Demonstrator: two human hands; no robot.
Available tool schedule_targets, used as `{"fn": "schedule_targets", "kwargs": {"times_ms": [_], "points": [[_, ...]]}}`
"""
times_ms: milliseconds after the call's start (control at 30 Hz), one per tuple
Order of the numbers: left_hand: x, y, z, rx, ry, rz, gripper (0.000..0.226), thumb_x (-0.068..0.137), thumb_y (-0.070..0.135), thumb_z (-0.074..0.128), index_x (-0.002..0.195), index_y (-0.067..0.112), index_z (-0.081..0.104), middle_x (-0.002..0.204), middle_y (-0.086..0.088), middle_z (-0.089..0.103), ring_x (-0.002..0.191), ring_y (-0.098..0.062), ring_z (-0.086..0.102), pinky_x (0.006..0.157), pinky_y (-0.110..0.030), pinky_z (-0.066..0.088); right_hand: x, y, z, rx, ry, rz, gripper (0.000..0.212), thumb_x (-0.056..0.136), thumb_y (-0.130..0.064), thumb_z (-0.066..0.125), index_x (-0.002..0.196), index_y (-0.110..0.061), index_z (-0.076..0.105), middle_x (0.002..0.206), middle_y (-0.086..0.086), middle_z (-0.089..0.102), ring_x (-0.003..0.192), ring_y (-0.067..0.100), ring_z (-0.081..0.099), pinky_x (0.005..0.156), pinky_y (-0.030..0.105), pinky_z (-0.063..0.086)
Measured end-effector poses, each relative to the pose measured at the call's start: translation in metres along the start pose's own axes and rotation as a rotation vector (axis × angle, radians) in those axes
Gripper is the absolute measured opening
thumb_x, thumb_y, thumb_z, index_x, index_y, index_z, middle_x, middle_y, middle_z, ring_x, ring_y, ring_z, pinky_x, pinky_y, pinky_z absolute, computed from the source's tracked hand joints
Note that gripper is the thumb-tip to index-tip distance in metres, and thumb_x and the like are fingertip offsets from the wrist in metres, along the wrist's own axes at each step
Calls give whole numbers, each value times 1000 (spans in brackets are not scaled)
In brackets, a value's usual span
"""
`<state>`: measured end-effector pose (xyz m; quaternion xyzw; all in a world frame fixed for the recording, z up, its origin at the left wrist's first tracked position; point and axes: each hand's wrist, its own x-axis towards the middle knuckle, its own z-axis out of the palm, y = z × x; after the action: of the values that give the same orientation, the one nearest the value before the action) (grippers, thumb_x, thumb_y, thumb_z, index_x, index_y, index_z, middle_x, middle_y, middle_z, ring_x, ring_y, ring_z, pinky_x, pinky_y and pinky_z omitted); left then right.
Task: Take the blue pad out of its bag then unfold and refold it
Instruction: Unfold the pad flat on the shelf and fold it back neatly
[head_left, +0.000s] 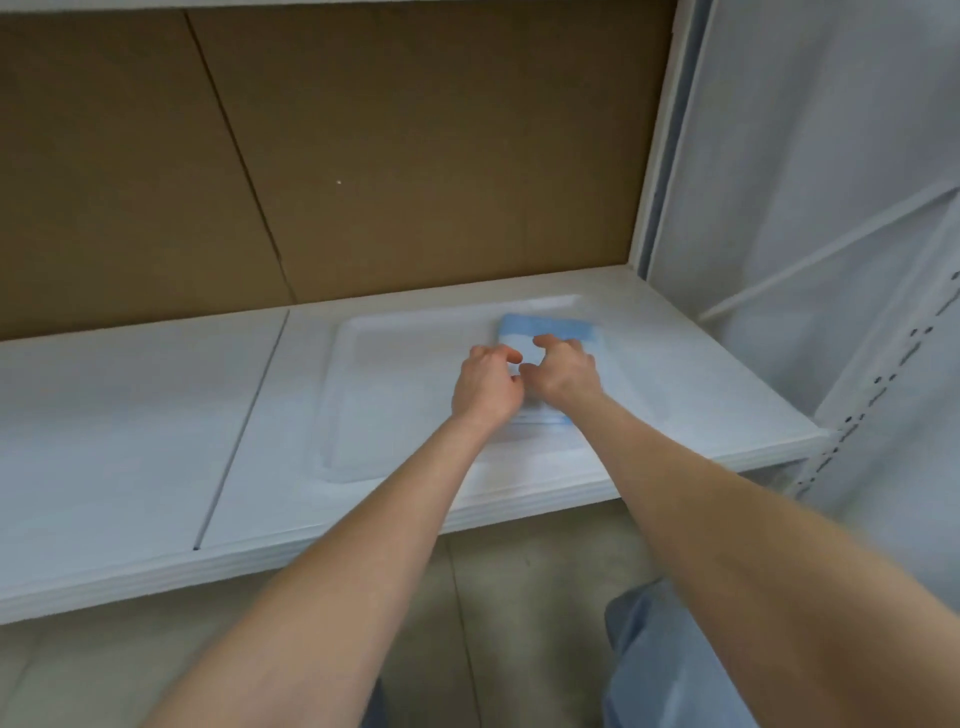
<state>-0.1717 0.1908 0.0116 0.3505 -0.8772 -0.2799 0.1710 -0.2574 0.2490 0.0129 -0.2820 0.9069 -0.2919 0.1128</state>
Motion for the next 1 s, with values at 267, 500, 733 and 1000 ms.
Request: {"fn": "schedule_targets", "kwargs": {"times_ms": [267,500,733,1000], "points": [[20,-59,-9,271,-198,-43,50,93,24,48,140,10,40,149,-9,32,137,-24,35,110,-37,34,19,-31,43,-260,-137,-112,57,92,-48,51,145,-32,37,151,1,30,142,29,19,110,44,27],[5,-81,2,458,-384,-72,76,90,53,50,147,9,25,157,-7,17,144,-26,19,114,-47,23,7,-15,50,-405,-272,-159,58,90,-43,52,144,-32,36,151,-3,30,141,26,22,111,46,24],[-13,-83,-3,455,-399,-93,80,90,53,51,150,11,20,159,-5,11,145,-25,16,116,-47,21,-11,-9,51,-436,-324,-242,54,95,-43,44,146,-32,33,154,-5,26,144,26,18,114,47,21],[1,-59,-11,251,-265,-172,85,77,56,66,144,15,33,141,-9,36,126,-27,46,102,-39,43,6,-4,43,-145,-335,-259,44,100,-42,36,140,-28,46,143,0,48,135,23,38,112,43,29]]}}
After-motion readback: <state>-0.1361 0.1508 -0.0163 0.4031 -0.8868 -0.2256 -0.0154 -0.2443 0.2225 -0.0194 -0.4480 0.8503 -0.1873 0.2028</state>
